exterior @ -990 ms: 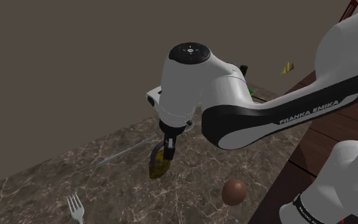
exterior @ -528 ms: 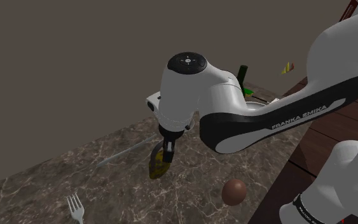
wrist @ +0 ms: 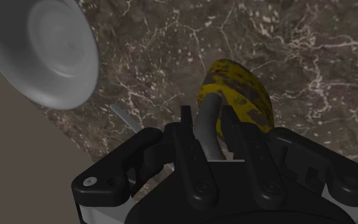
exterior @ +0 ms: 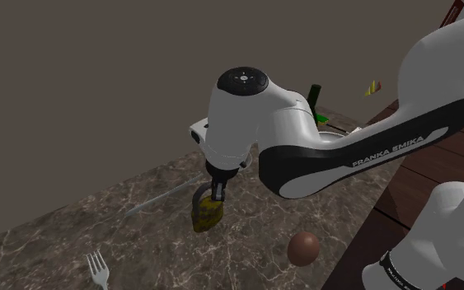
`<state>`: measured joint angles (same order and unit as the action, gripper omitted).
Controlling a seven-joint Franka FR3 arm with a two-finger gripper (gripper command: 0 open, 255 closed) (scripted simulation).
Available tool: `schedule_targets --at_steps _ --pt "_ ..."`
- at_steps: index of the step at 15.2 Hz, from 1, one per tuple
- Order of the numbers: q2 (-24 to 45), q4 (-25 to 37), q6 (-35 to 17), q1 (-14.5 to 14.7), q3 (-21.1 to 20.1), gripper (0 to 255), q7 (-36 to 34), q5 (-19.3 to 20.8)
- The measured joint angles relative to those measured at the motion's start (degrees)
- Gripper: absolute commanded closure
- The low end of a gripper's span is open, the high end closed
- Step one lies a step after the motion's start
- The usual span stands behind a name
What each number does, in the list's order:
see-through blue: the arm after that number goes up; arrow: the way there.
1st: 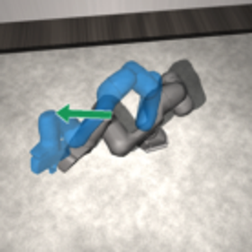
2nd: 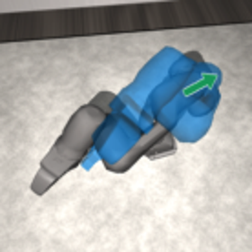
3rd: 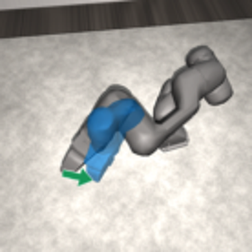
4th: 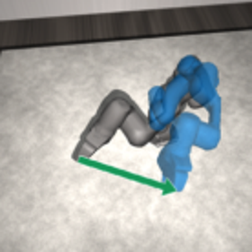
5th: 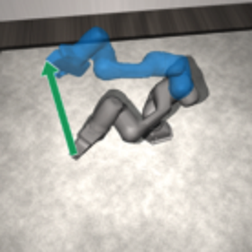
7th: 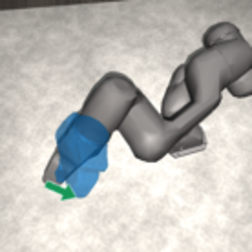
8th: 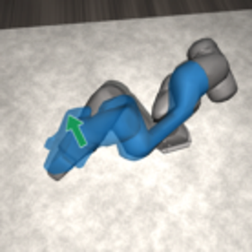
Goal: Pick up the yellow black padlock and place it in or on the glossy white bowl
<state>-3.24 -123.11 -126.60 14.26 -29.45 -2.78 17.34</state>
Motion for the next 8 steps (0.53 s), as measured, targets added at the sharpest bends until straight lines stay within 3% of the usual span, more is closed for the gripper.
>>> schedule_targets --at_steps 8 --pt "-0.67 0.80 1.36 0.05 0.07 255 0.84 -0.78"
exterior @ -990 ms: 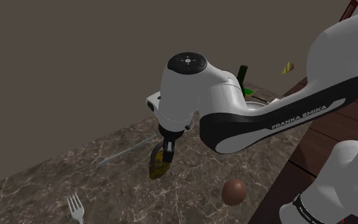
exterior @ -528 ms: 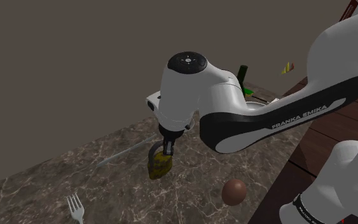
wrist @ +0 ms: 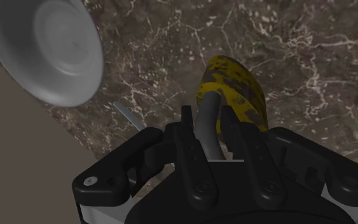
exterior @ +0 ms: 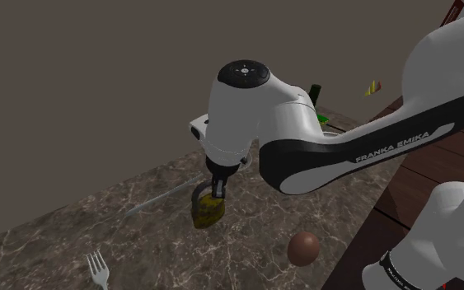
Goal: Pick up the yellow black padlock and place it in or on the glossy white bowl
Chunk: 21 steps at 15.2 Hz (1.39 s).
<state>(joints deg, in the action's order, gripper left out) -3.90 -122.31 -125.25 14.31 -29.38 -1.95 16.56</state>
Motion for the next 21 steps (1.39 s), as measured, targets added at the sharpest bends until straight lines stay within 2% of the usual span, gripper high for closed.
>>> schedule_targets --at_steps 21 --pt "-3.69 11.87 14.22 -0.03 0.92 255 6.09 -4.09"
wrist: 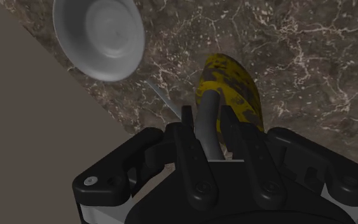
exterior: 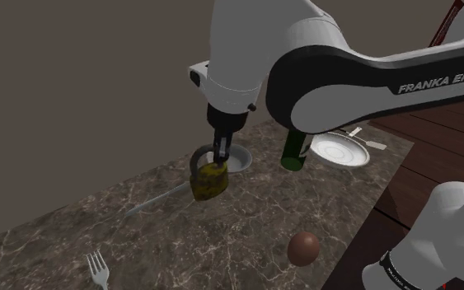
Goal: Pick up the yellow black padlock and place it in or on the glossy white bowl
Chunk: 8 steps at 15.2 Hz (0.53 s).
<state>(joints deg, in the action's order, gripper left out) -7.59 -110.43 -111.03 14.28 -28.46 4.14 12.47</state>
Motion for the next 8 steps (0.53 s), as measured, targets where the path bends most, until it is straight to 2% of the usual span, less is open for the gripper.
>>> schedule_targets --at_steps 8 --pt "-0.44 1.09 -0.81 -4.19 6.18 255 10.68 -1.08"
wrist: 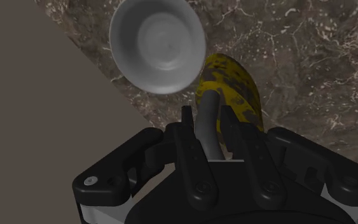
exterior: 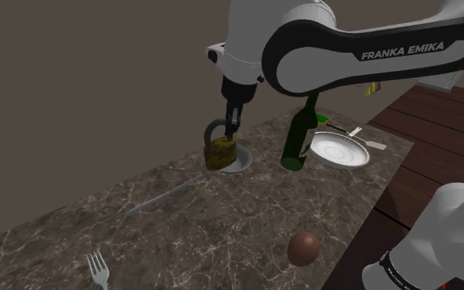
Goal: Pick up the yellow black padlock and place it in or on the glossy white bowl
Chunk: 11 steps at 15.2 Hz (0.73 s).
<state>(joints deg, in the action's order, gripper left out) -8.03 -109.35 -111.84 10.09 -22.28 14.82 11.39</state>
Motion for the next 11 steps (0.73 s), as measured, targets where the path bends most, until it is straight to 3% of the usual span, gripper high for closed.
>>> schedule_targets --at_steps 11 --pt "4.99 6.52 -0.88 -5.93 7.45 255 13.61 -0.47"
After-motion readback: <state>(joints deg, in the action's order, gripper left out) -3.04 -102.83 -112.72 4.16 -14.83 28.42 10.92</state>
